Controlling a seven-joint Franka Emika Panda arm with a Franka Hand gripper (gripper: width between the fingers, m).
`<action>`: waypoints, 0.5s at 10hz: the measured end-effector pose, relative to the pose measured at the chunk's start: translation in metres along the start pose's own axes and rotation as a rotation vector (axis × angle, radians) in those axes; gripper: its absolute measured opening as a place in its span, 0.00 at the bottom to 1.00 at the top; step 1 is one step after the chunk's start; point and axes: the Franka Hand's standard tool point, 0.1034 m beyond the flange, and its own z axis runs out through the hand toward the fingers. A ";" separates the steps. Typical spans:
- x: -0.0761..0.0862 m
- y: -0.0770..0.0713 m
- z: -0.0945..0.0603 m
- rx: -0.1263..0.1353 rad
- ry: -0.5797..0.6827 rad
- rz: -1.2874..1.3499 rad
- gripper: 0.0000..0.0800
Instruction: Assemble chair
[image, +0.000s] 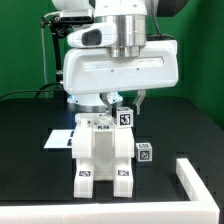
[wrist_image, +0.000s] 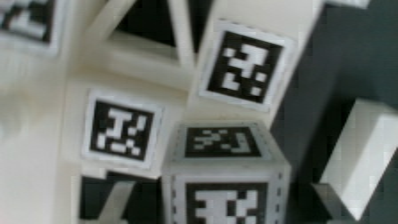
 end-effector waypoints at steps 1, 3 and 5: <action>0.000 0.000 0.000 0.002 0.001 0.082 0.35; 0.000 0.000 0.001 0.020 0.001 0.403 0.36; 0.003 -0.004 0.001 0.020 0.006 0.703 0.36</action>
Offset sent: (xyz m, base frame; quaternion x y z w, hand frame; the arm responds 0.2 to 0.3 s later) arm -0.0078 -0.0039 -0.0126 -0.0360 -0.0106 0.2477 0.9681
